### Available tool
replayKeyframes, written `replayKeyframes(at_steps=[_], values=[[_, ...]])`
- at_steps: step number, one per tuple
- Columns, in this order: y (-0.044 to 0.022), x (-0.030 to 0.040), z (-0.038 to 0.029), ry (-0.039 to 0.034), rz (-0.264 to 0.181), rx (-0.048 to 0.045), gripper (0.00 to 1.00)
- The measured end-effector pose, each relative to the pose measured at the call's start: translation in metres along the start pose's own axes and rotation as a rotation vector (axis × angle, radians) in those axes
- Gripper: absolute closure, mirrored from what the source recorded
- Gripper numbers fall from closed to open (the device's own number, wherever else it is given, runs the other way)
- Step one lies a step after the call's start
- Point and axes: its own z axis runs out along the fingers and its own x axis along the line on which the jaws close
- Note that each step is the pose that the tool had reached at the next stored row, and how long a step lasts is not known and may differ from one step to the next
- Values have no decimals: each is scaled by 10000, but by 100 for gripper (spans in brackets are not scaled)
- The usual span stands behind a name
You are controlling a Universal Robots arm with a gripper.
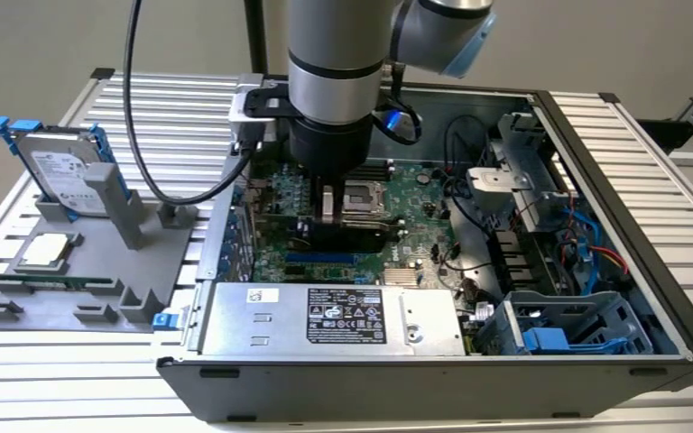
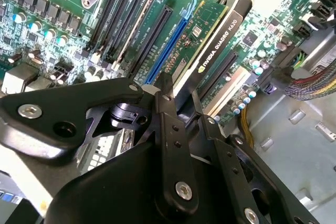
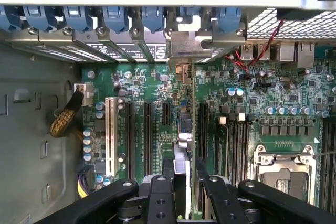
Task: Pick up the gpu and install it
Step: 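Insert the gpu into the slot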
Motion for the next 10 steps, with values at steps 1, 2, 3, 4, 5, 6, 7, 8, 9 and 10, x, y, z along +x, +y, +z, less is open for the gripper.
replayKeyframes(at_steps=[1, 2, 3, 4, 5, 6, 7, 8, 9, 10], values=[[8, 0, 6, 0, 0, 1, 100], [14, 0, 12, -1, 0, 1, 100], [19, 0, 19, -1, 0, 1, 100], [21, 0, 21, -1, 0, 0, 100], [21, 0, 20, 0, -1, 0, 100], [21, 1, 20, 0, -2, 0, 100], [22, 0, 20, 0, -1, 0, 100], [23, 1, 21, 0, 0, 0, 100], [23, 1, 23, 0, 0, 0, 100], [23, 1, 23, 1, 0, 0, 100]])
